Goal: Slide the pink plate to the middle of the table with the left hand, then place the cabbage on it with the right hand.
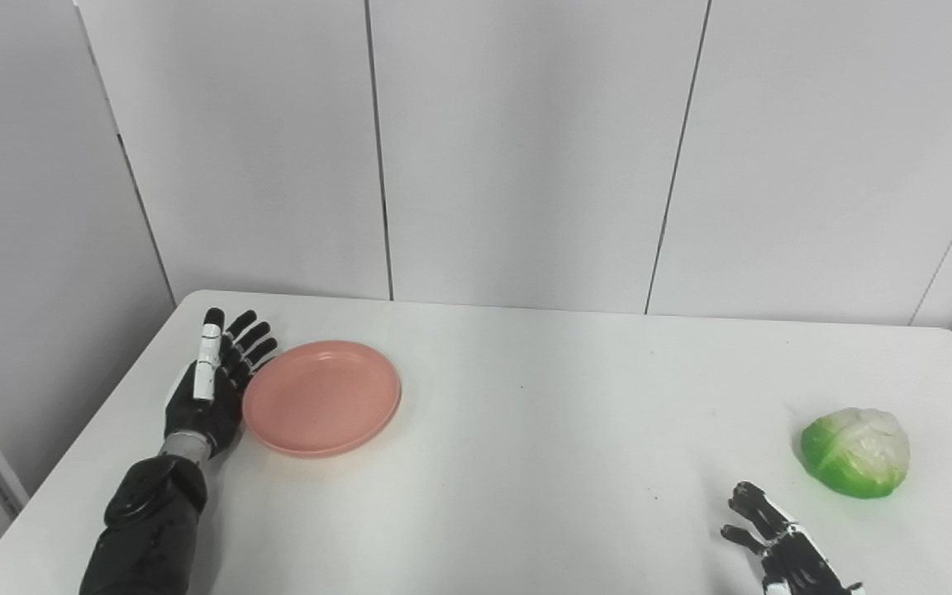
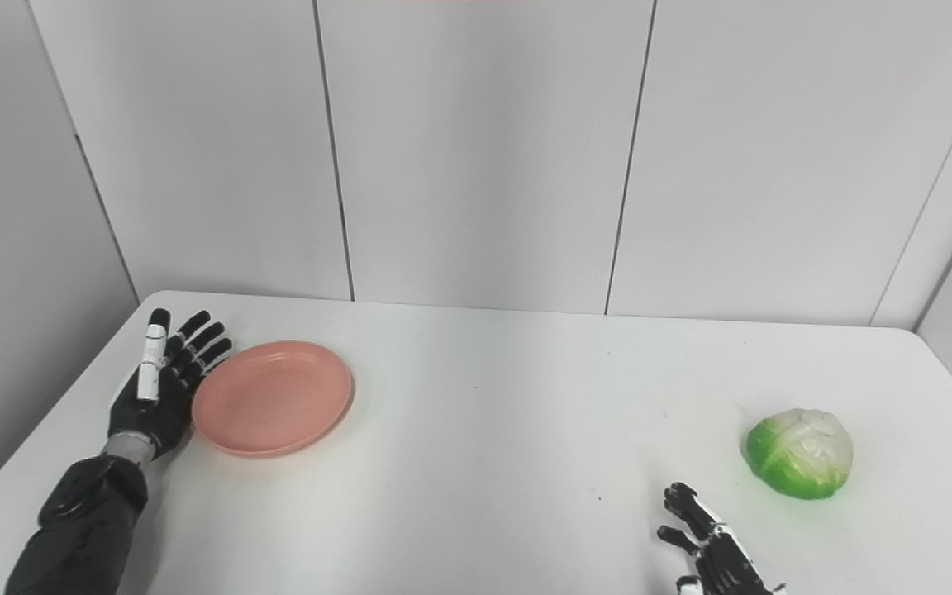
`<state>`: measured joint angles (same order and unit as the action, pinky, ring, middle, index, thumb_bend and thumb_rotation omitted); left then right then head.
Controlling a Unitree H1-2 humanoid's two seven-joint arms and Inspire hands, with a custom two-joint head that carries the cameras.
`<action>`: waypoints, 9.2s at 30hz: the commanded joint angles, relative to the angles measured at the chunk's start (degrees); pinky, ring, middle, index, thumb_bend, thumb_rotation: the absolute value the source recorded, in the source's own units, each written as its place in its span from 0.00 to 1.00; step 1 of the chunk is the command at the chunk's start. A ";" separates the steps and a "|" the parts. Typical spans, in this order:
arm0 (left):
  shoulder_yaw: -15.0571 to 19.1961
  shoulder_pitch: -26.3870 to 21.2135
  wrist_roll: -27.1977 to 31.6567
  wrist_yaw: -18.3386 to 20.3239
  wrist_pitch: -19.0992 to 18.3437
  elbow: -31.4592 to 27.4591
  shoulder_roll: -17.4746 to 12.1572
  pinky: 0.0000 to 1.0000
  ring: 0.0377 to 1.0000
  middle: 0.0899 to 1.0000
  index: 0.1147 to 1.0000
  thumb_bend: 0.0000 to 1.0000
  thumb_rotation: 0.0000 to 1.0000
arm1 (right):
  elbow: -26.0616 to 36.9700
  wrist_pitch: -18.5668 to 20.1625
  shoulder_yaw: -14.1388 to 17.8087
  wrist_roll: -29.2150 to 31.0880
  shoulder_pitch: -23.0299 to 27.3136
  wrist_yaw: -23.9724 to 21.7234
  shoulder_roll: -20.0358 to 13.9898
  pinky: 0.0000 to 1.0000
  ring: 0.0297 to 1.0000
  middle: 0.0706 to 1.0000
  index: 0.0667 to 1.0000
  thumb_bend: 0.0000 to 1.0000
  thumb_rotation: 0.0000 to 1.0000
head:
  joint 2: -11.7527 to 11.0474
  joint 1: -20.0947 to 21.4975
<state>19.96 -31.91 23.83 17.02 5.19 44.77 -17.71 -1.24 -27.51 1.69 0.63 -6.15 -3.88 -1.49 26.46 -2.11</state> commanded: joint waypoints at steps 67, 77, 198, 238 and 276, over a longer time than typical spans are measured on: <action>-13.43 9.06 -6.70 -13.32 -17.09 -31.07 19.98 0.88 0.91 0.92 0.87 0.80 0.89 | -2.96 1.37 -8.99 -12.08 0.44 10.57 6.88 0.76 0.87 0.88 0.76 0.68 0.89 | 2.05 20.73; -12.65 9.08 -6.04 -12.02 -15.19 -28.90 19.60 0.88 0.90 0.93 0.86 0.78 0.89 | -3.69 2.04 -10.83 -10.69 1.06 11.80 6.59 0.77 0.88 0.90 0.75 0.67 0.87 | 1.28 21.70; -12.43 10.18 -5.11 -13.07 -20.18 -29.94 21.14 0.83 0.90 0.95 0.84 0.73 0.86 | -18.01 36.70 -20.55 -40.59 40.85 -24.43 -41.11 0.38 0.44 0.75 0.79 0.52 0.00 | 3.95 19.88; -15.11 10.02 -8.94 -19.17 -19.68 -29.20 28.11 0.78 0.84 0.89 0.79 0.72 0.87 | 9.43 26.64 -23.04 -34.60 50.48 -30.11 -31.42 0.34 0.43 0.45 0.64 0.53 0.00 | 6.01 3.44; -14.02 9.80 -10.42 -19.76 -18.63 -27.35 29.68 0.79 0.85 0.90 0.76 0.70 0.88 | -16.39 12.27 -30.55 -40.13 50.40 -22.39 -20.79 0.39 0.49 0.60 0.67 0.87 0.22 | 7.05 -2.20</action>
<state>5.52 -23.08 12.67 -2.32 -10.74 16.69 12.01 -18.98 -14.00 -29.24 -40.28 43.06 -25.72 -21.78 33.40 -4.31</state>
